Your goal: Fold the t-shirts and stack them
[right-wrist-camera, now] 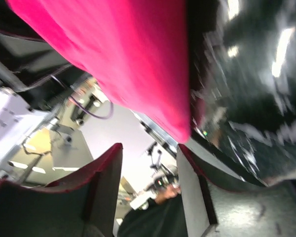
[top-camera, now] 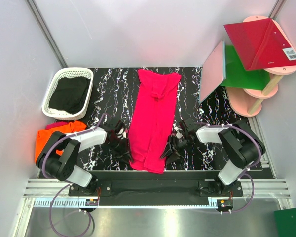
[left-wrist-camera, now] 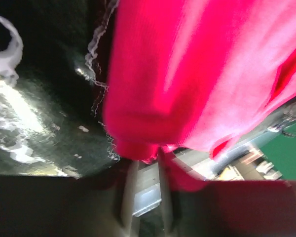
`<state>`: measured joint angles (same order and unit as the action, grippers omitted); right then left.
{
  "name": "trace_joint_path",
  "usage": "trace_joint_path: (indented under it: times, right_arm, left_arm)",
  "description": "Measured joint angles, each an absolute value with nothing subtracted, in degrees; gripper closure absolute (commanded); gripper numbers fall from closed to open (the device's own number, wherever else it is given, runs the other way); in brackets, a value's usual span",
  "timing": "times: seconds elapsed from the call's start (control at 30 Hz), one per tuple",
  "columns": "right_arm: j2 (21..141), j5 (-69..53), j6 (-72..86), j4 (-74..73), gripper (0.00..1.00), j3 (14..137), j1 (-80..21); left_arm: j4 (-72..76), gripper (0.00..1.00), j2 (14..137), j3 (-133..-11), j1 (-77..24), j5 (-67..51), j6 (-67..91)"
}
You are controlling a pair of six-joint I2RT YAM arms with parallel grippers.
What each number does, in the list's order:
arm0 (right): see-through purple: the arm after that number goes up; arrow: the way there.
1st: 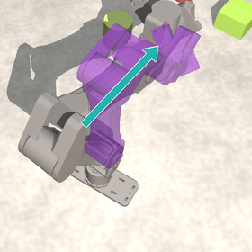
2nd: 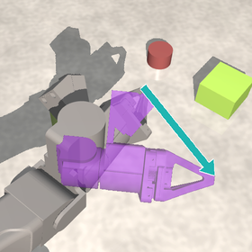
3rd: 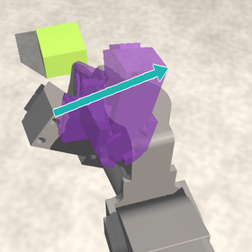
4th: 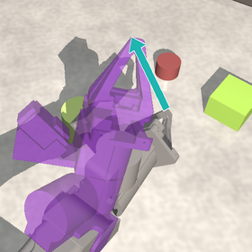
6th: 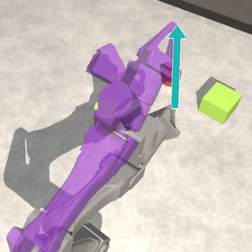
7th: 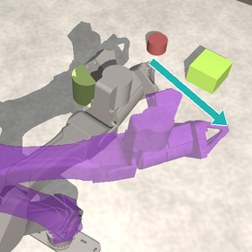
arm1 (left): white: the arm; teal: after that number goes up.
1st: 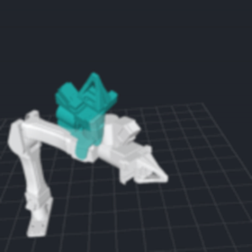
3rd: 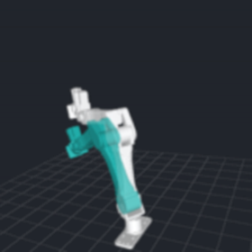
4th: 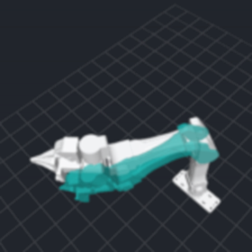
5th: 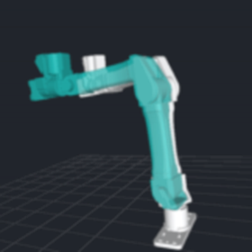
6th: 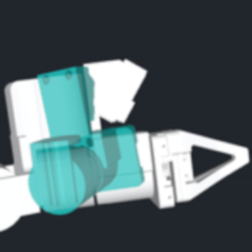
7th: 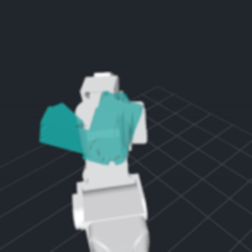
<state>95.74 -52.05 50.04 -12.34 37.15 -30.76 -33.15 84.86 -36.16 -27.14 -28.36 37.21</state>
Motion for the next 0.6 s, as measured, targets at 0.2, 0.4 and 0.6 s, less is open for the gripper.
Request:
trace_joint_path:
  times: [0.2, 0.4, 0.6]
  right_arm:
    - [91.22, -52.01, 45.91, -20.73, 0.44, 34.35, -31.05]
    - [85.54, -48.86, 49.32, -21.8, 0.45, 30.26, -31.24]
    - [83.24, -47.99, 56.31, -8.1, 0.47, 24.38, -31.77]
  left_arm:
    - [-33.76, 0.33, 84.82, -37.36, -27.16, -31.27, 38.33]
    - [-34.63, 0.35, 84.82, -37.8, -27.24, -30.48, 38.37]
    - [-38.87, 0.36, 82.54, -39.72, -27.33, -21.15, 37.36]
